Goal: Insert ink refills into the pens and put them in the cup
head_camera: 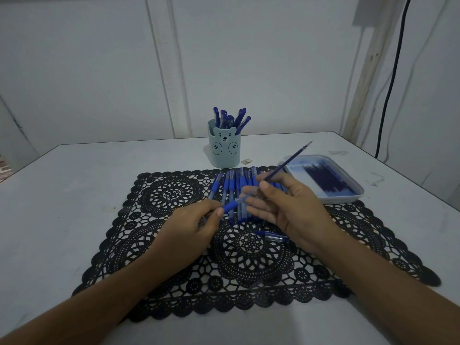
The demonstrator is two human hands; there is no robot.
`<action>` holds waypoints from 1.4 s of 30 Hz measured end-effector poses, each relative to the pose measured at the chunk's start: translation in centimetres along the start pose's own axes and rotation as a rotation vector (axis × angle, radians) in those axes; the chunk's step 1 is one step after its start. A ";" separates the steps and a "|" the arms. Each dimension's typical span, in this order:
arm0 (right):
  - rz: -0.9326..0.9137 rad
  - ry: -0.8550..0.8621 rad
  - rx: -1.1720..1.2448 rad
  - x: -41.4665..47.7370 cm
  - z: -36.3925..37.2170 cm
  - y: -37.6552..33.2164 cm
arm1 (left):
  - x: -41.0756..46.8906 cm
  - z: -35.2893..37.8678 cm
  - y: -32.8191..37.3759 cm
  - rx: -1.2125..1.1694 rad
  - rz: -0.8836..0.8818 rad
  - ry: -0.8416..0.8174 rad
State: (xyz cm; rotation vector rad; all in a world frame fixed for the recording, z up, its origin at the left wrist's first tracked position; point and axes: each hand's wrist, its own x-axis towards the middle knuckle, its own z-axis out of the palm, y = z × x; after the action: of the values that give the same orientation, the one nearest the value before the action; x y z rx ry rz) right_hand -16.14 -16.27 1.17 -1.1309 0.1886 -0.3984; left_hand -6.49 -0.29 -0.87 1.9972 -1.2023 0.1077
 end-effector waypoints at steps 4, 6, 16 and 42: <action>-0.008 -0.005 0.026 -0.1 0.1 0.1 | 0.0 -0.1 0.1 -0.014 -0.004 -0.012; -0.019 -0.010 0.031 -0.1 0.2 0.1 | -0.1 -0.1 0.2 -0.021 0.004 -0.017; -0.048 -0.055 -0.492 -0.8 0.6 0.7 | -0.1 -0.1 0.3 -0.035 0.011 -0.018; -0.181 -0.111 -1.516 -0.9 -1.4 -1.0 | 0.0 0.0 0.2 -0.026 0.019 -0.016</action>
State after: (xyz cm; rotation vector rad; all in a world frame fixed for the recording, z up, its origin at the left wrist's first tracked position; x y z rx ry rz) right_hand -17.66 -17.44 1.39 -2.6693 0.2982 -0.3174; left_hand -6.64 -0.28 -0.76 1.9679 -1.2269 0.0850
